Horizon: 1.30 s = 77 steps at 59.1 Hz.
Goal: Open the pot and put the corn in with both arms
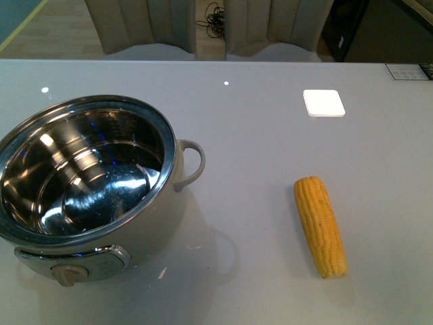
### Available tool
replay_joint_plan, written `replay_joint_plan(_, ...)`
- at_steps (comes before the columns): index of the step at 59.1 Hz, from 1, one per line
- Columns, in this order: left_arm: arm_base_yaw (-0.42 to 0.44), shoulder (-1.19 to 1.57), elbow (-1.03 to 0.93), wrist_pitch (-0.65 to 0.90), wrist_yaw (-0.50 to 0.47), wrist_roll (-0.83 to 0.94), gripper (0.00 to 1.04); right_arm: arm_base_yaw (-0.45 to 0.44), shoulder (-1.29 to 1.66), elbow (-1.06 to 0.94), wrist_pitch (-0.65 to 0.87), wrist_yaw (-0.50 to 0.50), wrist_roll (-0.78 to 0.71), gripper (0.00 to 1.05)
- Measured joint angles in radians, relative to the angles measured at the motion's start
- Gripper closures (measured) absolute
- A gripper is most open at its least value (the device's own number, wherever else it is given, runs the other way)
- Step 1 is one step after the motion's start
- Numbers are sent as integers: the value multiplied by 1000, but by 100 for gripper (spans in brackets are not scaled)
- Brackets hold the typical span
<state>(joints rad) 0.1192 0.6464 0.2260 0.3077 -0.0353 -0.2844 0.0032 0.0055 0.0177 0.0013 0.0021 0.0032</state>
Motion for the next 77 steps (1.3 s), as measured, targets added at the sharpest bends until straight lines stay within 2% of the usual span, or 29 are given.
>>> replay_joint_plan(9,-43,-134,-32,-103,-17,-2,7,0,0,0,0,0,0,9)
replay_joint_plan(18,-55,-163,-37,-114,-14,6,8,0,0,0,0,0,0,9)
replay_joint_plan(24,-110,-193,-95,3,40,155,26,0,0,0,0,-1,0,9)
replay_joint_plan(28,-117,-218,-115,5,37,211,39,0,0,0,0,-2,0,9)
replay_joint_plan(35,-118,-275,-147,-18,35,261,70,0,0,0,0,-2,0,9)
replay_joint_plan(46,-118,-333,-169,-52,35,269,102,0,0,0,0,-2,0,9)
replay_joint_plan(74,-118,-467,-213,-127,35,274,101,0,0,0,0,-2,0,9)
replay_joint_plan(77,-118,-554,-212,-247,36,274,101,0,0,0,0,-2,0,9)
